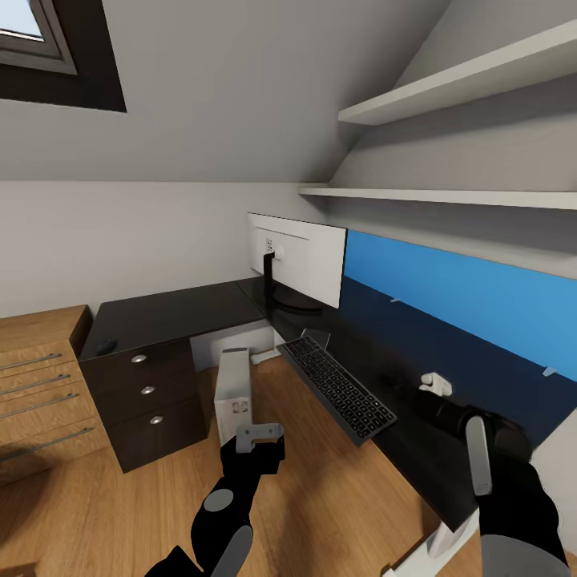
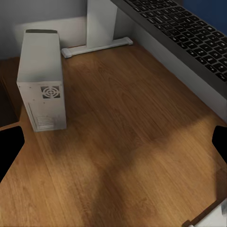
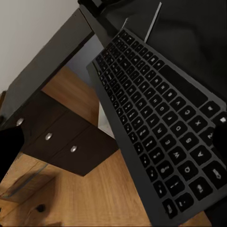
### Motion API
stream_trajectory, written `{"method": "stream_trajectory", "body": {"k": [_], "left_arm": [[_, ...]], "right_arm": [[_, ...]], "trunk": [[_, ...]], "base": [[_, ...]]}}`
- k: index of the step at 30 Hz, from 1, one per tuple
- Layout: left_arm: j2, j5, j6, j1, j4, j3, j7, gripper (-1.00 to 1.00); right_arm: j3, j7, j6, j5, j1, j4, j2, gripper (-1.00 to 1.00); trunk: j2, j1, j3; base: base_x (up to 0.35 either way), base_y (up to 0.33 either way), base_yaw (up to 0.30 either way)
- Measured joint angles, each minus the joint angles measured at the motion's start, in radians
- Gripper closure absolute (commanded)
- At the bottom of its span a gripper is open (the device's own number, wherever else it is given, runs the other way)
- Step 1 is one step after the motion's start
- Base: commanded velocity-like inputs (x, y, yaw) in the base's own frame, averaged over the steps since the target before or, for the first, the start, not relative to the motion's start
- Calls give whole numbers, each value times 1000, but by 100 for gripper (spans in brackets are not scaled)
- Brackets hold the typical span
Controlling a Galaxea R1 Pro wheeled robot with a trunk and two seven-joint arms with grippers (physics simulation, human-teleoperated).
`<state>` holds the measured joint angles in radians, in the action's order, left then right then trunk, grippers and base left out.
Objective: In the bedroom, organize the workspace by keeping the computer under the desk, ensuring the monitor is on the desk, placing the keyboard on the desk next to the monitor, placing the mouse on the desk next to the keyboard, moving the folder from the swivel chair onto the desk next to the mouse, stacking the notebook on top of the folder with the pen on top of the notebook, and positioning the swivel chair next to the desk.
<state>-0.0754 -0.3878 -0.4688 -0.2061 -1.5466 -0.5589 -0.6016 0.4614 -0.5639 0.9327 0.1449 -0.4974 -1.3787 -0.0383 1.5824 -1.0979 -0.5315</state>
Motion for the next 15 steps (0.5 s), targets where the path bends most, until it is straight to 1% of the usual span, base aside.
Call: {"method": "stream_trajectory", "body": {"k": [1,7,15], "left_arm": [[0,0,0,0,0,0,0,-100],[0,-1,0,0,0,-1,0,-100],[0,-2,0,0,0,0,0,-100]], "right_arm": [[-1,-25,0,0,0,30,0,-100],[-4,-98,-15,2,0,115,-2,-100],[-7,-132,-105,3,0,199,-17,-100]], "trunk": [[0,0,0],[0,0,0],[0,0,0]], "base": [[0,0,0],[0,0,0],[0,0,0]]}}
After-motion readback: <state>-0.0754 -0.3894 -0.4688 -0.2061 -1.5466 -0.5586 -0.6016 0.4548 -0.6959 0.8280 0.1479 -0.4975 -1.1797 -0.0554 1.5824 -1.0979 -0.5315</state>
